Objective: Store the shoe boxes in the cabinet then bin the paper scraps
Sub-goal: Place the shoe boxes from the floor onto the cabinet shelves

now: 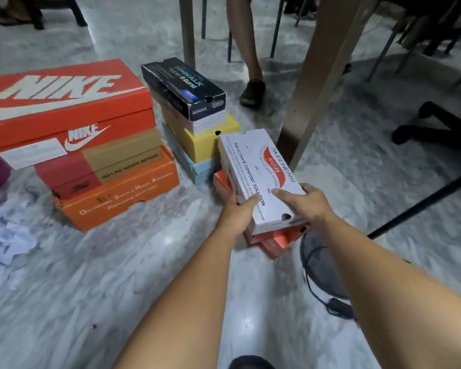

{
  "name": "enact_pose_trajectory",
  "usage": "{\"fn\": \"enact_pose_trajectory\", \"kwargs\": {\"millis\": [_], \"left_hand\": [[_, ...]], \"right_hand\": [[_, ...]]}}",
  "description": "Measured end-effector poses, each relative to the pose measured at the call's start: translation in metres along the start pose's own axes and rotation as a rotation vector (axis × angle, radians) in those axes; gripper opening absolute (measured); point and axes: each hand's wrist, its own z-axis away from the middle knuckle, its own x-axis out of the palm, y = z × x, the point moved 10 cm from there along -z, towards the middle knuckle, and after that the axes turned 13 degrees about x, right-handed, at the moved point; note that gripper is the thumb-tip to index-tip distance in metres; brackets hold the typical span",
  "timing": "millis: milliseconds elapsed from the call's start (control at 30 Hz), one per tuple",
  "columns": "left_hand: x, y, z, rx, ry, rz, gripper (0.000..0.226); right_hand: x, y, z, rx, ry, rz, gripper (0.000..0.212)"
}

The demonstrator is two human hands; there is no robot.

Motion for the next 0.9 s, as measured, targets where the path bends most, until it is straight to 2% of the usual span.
{"fn": "enact_pose_trajectory", "kwargs": {"millis": [133, 300, 400, 467, 600, 767, 900], "left_hand": [[-0.026, 0.000, 0.027, 0.015, 0.131, 0.029, 0.056], [-0.082, -0.021, 0.073, -0.077, 0.285, 0.069, 0.062], [-0.131, -0.024, 0.120, -0.039, 0.399, 0.013, 0.043], [-0.165, -0.037, 0.159, -0.053, 0.405, 0.006, 0.028], [-0.220, -0.091, 0.245, -0.215, 0.441, 0.072, 0.044], [-0.282, -0.147, 0.351, -0.352, 0.633, 0.231, 0.051], [-0.330, -0.182, 0.431, -0.376, 0.808, 0.322, 0.049]], "right_hand": [[0.025, 0.005, 0.021, 0.006, -0.183, -0.007, 0.066], [0.069, 0.026, 0.058, 0.024, -0.325, 0.070, 0.065], [0.113, 0.042, 0.089, 0.038, -0.444, 0.108, 0.054], [0.149, 0.056, 0.106, 0.063, -0.512, 0.198, 0.057], [0.222, 0.078, 0.150, 0.063, -0.660, 0.430, 0.053], [0.327, 0.103, 0.226, -0.042, -0.843, 0.745, 0.056], [0.401, 0.134, 0.290, -0.073, -0.997, 0.944, 0.037]]}}
